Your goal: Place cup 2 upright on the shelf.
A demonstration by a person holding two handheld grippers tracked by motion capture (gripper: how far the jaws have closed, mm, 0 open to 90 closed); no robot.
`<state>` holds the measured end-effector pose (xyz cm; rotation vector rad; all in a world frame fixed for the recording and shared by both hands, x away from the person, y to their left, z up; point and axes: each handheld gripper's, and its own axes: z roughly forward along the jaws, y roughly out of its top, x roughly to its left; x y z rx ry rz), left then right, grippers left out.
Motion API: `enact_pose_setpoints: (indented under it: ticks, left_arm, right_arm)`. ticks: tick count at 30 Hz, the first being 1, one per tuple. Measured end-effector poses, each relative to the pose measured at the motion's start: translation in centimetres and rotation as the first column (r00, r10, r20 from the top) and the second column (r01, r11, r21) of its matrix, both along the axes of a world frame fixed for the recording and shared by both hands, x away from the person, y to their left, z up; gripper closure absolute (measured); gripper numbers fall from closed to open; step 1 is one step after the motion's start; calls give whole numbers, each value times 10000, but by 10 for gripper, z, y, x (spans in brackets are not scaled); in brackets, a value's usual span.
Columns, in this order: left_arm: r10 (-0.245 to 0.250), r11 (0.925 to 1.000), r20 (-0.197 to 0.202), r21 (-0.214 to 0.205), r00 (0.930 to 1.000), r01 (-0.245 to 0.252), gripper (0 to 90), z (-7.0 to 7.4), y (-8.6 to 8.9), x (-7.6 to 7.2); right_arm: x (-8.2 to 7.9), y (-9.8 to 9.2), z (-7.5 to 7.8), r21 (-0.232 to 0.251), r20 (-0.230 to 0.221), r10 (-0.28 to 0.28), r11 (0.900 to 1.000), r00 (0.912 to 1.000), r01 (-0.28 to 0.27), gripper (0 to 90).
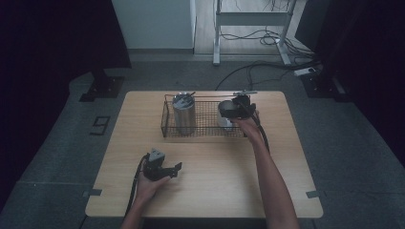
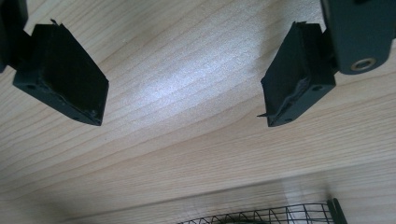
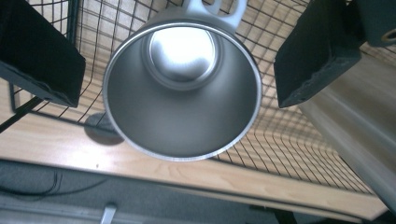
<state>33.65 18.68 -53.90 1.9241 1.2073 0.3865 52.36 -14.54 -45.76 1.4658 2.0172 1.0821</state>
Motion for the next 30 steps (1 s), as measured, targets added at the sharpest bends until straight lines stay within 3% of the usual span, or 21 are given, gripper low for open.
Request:
enact_pose_setpoints:
  ticks: [7, 13, 20, 30]
  left_arm:
    - [-7, 10000, -49, -95, 10000, 6, 147, 0, 2, 1]
    - [-28, 10000, 25, 22, 10000, 28, 148, 0, 2, 1]
    - [30, 10000, 102, -16, 9999, -30, 148, 3, 4, -1]
    - [-3, 10000, 142, 4, 9999, 3, 148, 5, 2, -3]
  right_arm:
    - [-13, -4, 8, 163, 456, -64, 9999, 9989, 57, 29]
    - [-33, -11, 14, 356, 862, -111, 9993, 9962, 81, 48]
    - [-53, -16, 14, 357, 955, 23, 9993, 9954, -57, 83]
    - [-94, -31, 8, 323, 1202, 217, 9991, 9925, -257, 132]
